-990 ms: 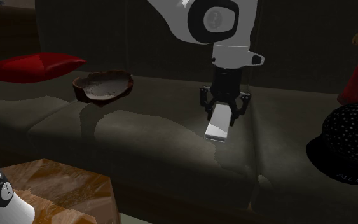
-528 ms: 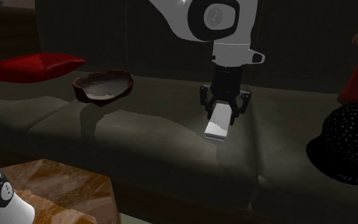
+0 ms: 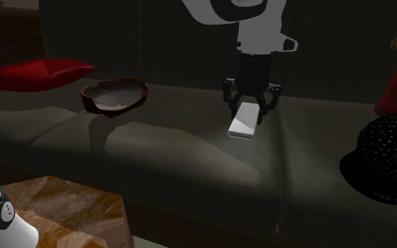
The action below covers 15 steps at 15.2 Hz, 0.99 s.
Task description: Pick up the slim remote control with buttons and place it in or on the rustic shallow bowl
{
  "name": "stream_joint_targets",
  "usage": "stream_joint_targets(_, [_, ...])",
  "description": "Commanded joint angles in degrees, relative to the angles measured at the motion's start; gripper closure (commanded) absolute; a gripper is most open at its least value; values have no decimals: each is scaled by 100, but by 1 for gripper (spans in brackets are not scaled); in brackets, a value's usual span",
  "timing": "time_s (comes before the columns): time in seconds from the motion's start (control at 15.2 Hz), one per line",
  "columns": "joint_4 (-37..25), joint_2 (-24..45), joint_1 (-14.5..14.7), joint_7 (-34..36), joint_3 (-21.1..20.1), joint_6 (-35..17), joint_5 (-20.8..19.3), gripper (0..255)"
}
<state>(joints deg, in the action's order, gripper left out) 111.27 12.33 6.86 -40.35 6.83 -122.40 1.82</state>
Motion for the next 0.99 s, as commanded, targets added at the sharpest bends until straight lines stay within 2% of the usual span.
stream_joint_targets(0.0, [-60,-87,-1,3,6,147,-14,255])
stream_joint_targets(0.92, [-718,-428,8,41,16,1143,-69,255])
